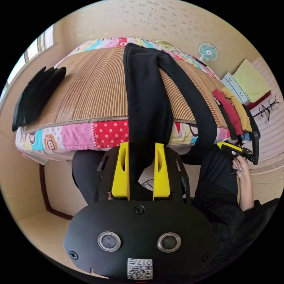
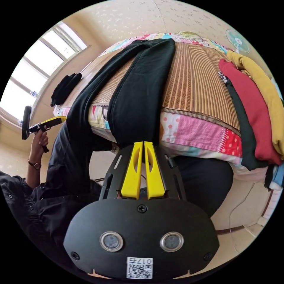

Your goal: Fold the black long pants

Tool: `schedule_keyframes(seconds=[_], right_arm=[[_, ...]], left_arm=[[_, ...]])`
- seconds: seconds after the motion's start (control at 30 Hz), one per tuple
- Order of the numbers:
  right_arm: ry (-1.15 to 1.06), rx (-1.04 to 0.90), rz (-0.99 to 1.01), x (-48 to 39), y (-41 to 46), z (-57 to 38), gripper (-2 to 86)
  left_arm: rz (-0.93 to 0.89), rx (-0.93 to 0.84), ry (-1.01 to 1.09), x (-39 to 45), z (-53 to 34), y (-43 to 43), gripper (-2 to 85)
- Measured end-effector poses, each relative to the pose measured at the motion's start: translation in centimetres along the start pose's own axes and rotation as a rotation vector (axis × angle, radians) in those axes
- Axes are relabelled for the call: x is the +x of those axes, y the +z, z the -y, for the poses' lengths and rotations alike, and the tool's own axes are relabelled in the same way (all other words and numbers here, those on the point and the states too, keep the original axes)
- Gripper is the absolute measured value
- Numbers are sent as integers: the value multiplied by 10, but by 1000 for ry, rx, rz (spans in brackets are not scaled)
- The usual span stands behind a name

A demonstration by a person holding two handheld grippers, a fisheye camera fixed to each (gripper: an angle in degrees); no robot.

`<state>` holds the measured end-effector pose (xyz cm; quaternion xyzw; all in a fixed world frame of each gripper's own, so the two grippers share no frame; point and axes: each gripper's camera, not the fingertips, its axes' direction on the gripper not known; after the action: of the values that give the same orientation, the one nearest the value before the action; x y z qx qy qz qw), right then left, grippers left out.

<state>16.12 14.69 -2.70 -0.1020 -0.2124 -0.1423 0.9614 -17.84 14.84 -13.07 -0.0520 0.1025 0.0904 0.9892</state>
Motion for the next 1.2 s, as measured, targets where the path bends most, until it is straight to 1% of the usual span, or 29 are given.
schedule_keyframes(seconds=[0.1, 0.27, 0.33, 0.4, 0.57, 0.77, 0.87, 0.97, 1.03, 1.1, 1.2], right_arm=[[-15, 11, 24, -9, -2, 5, 19], [-62, 21, 1, -29, -11, 9, 25], [-68, 21, 2, -34, -11, 6, 25], [-64, 12, 5, -37, -10, 2, 26], [-45, -22, -8, -42, -4, -12, 36], [10, 77, 30, -41, -18, -22, 60], [14, 76, 14, -43, -21, -24, 63], [7, 93, 17, -47, -23, -30, 64], [7, 92, 18, -49, -22, -35, 65], [9, 70, 20, -49, -20, -40, 67], [12, 67, 21, -46, -23, -51, 73]], left_arm=[[42, 30, 76, 40, 20, 0, 108], [-5, 42, 128, 81, 41, 25, 107], [-39, 4, 119, 92, 45, 48, 109], [-16, -12, 98, 97, 43, 61, 112], [2, 47, 58, 99, 26, 59, 101], [-34, 61, 22, 85, 15, 60, 68], [-94, 65, -32, 77, 10, 61, 49], [-218, 78, -18, 76, 4, 62, 41], [-402, 96, 13, 78, -3, 68, 40], [-458, 71, 25, 80, -8, 75, 40], [-450, 78, 13, 70, -20, 68, 46]])
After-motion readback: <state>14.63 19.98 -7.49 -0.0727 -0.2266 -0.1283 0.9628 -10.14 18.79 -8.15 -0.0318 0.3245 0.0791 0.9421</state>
